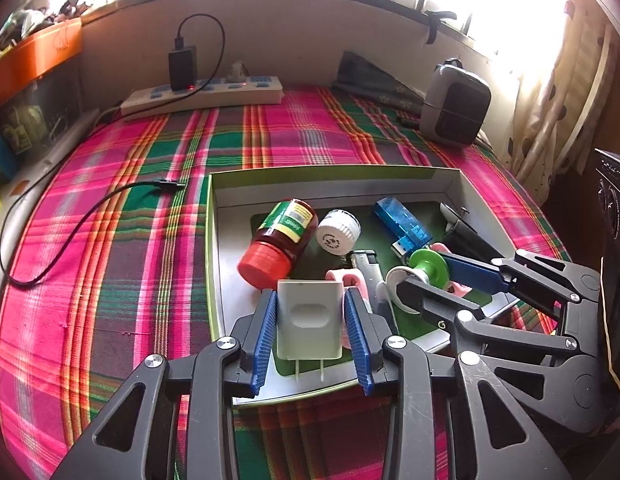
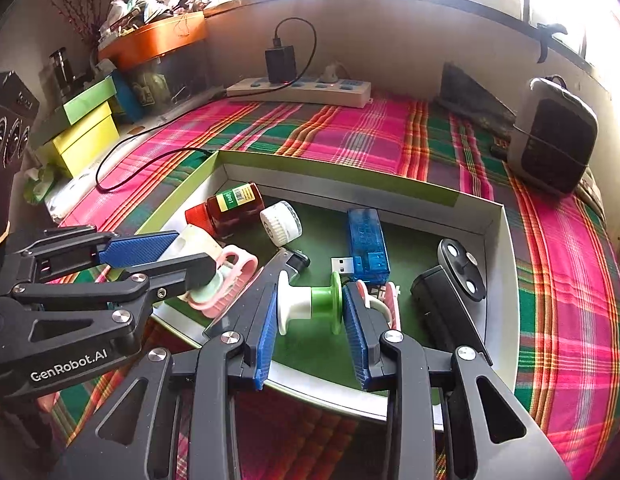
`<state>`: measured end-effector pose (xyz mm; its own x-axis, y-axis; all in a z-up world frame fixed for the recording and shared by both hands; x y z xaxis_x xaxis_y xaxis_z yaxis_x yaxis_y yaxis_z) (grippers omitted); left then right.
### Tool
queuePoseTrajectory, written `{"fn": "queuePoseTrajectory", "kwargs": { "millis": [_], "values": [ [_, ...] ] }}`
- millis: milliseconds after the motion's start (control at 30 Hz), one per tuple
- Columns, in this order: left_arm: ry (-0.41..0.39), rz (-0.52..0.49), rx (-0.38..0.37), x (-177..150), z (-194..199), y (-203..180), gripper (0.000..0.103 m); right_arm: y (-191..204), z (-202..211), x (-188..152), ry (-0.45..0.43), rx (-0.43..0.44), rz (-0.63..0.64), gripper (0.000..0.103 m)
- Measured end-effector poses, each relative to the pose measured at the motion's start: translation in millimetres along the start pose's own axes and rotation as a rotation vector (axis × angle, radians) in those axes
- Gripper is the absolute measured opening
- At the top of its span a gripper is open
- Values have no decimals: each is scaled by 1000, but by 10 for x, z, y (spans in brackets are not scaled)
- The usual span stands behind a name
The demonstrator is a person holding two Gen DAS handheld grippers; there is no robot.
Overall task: Organize rigid objects
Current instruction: 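Carry the white adapter with left tool while right tool carries the spool into the tray, then open left tool to drop the adapter while right tool releases the spool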
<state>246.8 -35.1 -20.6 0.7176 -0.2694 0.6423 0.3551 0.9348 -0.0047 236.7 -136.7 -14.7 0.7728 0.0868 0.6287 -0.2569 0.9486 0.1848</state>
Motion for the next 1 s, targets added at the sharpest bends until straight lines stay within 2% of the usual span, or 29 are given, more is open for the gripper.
{"fn": "queuePoseTrajectory", "kwargs": {
  "millis": [667, 800, 1000],
  "values": [
    [-6, 4, 15, -31, 43, 0, 35, 6, 3, -24, -2, -1, 4, 34],
    [-15, 0, 31, -45, 94, -3, 35, 4, 38, -30, -12, -2, -4, 42],
    [-44, -16, 79, -54, 220, -25, 39, -10, 116, -58, -30, -15, -15, 42]
  ]
}}
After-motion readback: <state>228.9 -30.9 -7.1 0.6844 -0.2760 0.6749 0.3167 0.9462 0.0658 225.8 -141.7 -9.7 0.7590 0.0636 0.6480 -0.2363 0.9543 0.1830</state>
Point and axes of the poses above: each gripper's, at about its wrist camera, not at the fingertips, and z roughly against the way its jaws point, y to its left, x to its top, the point moved 7 cm from there along -z, roughly the way its jaws point, and after that the axes turned 12 degrees about -z, right-handed, at the moved point
